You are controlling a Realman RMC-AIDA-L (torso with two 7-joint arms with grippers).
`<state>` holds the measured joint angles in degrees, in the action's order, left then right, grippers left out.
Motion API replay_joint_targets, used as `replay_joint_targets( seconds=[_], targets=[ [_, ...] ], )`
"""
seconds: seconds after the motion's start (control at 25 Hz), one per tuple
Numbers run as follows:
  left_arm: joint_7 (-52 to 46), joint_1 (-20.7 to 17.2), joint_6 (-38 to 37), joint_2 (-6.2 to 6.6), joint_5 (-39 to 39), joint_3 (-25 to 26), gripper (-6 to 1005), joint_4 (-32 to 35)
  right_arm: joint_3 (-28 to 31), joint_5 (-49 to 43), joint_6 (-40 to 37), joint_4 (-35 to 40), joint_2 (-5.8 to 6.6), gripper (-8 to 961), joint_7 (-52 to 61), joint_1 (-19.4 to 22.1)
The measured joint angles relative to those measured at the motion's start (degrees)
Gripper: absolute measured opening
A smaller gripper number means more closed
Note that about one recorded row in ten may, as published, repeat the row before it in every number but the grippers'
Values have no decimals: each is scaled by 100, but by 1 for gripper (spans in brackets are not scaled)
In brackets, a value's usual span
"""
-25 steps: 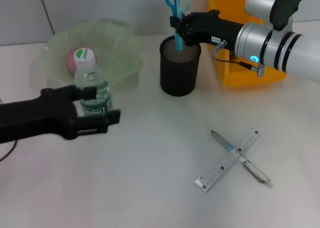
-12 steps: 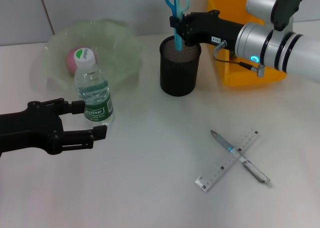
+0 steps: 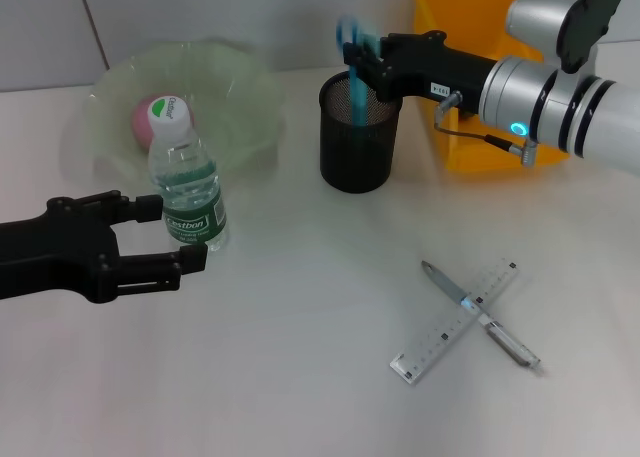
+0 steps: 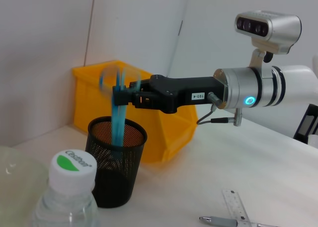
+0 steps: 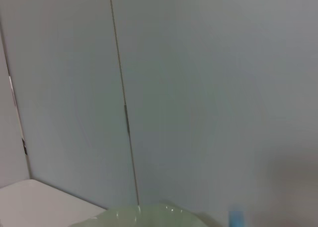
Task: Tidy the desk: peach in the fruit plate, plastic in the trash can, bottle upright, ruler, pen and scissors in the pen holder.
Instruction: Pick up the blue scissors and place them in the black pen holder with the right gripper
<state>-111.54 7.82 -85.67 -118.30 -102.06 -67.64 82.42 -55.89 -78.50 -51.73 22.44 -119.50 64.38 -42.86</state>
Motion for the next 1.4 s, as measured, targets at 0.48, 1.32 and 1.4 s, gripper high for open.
replay_joint_targets(
  seconds=[0.48,1.32,1.4],
  targets=[
    [-9,0,-91,-1,16,68,855,42,0,-25,-284,123,15,422,172,179],
    [51,129,-135,-9,19,14,852,-16,568,-22,-2678,1478,136,712,1140,1357],
    [70,145,-133,-9,18,14,852,-38,551,-100,-2950,1647,207,711,1301,1439]
  ],
)
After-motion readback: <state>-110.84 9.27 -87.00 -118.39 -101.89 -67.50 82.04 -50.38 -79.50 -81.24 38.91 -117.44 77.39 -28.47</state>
